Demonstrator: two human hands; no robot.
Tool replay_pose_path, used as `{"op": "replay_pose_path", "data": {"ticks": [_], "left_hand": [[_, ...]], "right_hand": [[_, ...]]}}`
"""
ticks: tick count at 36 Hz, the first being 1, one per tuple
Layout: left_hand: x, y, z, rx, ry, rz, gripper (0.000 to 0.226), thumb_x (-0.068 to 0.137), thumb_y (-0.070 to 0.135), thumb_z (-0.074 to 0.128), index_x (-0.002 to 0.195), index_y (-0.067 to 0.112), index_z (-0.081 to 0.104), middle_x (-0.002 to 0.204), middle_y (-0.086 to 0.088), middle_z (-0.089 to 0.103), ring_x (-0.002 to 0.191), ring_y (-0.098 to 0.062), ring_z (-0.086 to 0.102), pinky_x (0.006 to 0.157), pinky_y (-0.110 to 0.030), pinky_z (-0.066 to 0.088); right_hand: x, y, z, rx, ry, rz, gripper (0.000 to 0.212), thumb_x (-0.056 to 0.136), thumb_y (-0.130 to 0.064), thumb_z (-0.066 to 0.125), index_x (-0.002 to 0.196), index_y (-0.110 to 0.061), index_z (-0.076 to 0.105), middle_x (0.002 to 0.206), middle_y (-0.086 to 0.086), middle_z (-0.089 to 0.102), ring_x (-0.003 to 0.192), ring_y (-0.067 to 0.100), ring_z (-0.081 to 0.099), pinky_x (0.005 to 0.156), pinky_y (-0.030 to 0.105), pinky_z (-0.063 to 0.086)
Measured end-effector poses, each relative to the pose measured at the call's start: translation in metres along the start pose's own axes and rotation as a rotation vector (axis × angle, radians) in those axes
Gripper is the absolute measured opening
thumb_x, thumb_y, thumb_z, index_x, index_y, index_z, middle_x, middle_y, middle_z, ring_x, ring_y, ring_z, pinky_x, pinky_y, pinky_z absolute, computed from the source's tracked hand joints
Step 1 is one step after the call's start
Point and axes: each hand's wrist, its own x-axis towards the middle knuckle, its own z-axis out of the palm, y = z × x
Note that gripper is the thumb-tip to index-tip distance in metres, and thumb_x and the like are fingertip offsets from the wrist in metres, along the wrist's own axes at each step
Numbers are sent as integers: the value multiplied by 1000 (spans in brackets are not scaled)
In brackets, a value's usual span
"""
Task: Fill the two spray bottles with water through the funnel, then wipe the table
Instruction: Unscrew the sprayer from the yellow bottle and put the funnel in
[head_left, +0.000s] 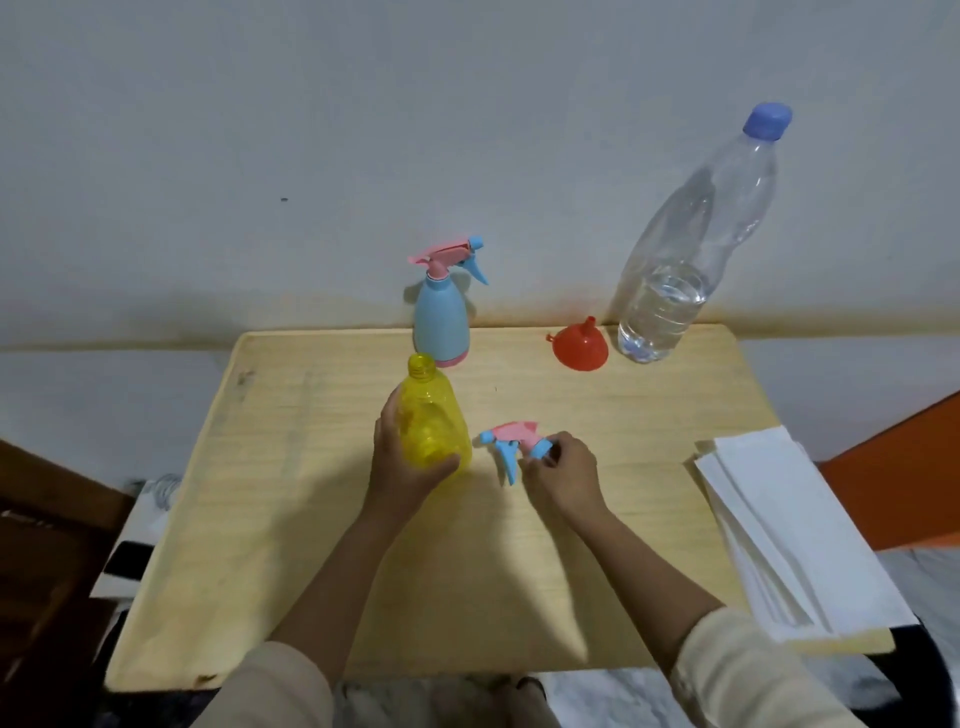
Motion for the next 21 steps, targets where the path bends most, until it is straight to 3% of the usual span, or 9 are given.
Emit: {"op": "replay_pose_path", "data": {"ticks": [4,7,9,11,15,21], "left_hand": [[12,-13,6,21,4,32,89,56,33,80,133,27,36,133,-6,49,122,-25,49,100,-44,44],[17,-11,9,55,59,38,92,61,24,84,133,36,29,132,9,44,118,-4,45,93,-22,40],[20,-12,11,76,81,62,93,65,13,85,132,37,26,128,18,41,114,6,41,91,-15,37],[22,-15,11,108,98,77,93,65,15,84,133,36,25,127,24,38,116,7,39,95,-19,39],[24,-22,11,135,88,49,94,68,20,82,142,27,25,138,12,38,127,-8,41,104,-40,43],[27,-26,12,144,74,53,97,72,21,81,145,31,19,147,2,36,133,-17,40,106,-45,42]], "right_hand": [[11,4,17,-26,36,-3,17,76,-11,67,86,-7,54,91,13,58,79,24,55,60,28,36],[21,1,25,-62,78,-28,19,75,-9,68,88,-6,54,93,13,56,86,28,54,69,34,41],[25,-1,28,-96,84,-33,21,76,-10,68,92,-6,55,97,13,56,90,28,52,73,36,43],[29,-2,30,-122,85,-35,24,76,-12,69,95,-7,55,100,12,55,93,27,51,79,39,45],[34,-5,30,-123,68,-3,29,77,-20,70,101,-10,57,104,10,55,98,27,52,85,43,47],[30,-9,18,-149,-16,-56,65,74,-29,75,129,-8,48,129,10,47,119,26,43,96,36,39]]}}
